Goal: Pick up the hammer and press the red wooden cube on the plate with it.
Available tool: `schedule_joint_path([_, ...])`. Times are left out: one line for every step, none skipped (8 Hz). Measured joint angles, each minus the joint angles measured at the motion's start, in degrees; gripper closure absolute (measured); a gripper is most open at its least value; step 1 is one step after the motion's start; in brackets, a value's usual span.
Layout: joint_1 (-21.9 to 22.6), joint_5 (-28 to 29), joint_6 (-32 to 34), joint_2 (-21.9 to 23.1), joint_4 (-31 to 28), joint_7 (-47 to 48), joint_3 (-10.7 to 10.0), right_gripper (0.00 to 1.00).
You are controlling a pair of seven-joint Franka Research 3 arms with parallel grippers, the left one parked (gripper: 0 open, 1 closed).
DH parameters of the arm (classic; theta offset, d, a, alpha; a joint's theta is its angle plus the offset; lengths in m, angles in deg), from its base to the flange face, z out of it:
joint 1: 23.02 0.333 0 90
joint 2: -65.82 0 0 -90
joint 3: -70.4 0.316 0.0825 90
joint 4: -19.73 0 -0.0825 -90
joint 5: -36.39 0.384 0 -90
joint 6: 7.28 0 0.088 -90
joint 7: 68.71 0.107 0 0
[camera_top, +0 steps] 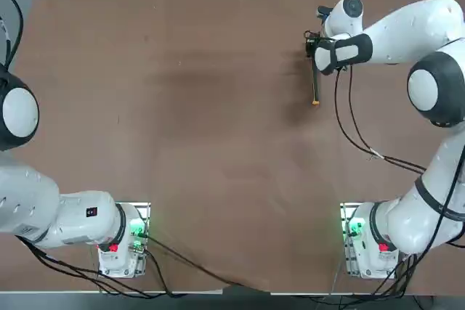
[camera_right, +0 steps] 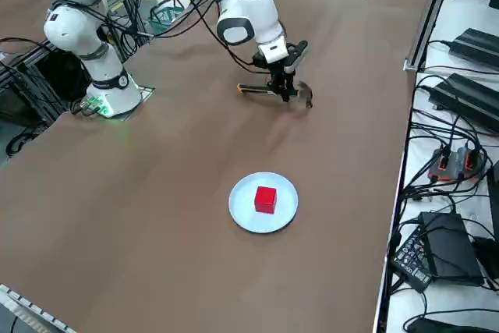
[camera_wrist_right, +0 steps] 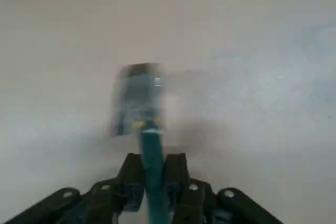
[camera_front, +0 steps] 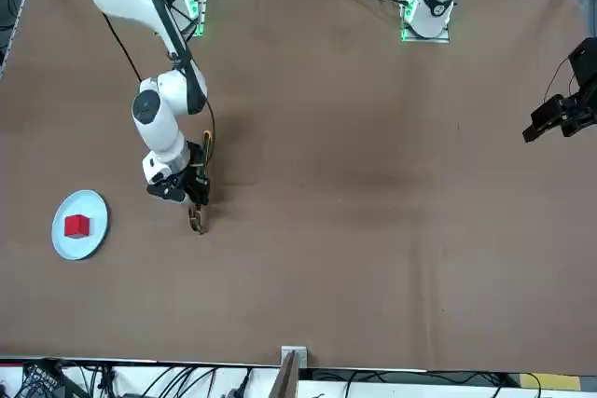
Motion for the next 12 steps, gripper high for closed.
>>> schedule_joint_path([0.0,0.0,0.0,0.0,0.1,0.0,-0.1,0.80])
schedule_joint_path([-0.1,0.0,0.0,0.0,0.3,-0.1,-0.4,0.80])
schedule_joint_path([-0.1,0.0,0.1,0.4,0.6,-0.4,-1.1,0.80])
schedule_joint_path([-0.1,-0.1,1.0,1.3,1.1,-2.0,-2.7,0.80])
schedule_joint_path([-0.2,-0.1,3.9,3.0,1.8,-5.3,-4.9,0.80])
schedule_joint_path([-0.6,-0.1,8.4,5.0,3.0,-9.4,-7.7,0.80])
schedule_joint_path([-1.8,-0.1,14.9,7.0,5.3,-13.6,-10.1,0.80])
schedule_joint_path([-4.2,-0.1,21.9,8.3,8.6,-17.4,-11.4,0.80])
schedule_joint_path([-7.4,-0.1,28.4,9.0,12.7,-21.8,-11.8,0.80])
schedule_joint_path([-10.7,-0.1,33.3,8.9,16.9,-26.3,-11.8,0.80])
schedule_joint_path([-13.7,-0.1,36.0,8.1,20.2,-30.1,-11.9,0.80])
schedule_joint_path([-16.1,0.1,36.8,6.7,22.4,-33.0,-11.9,0.80])
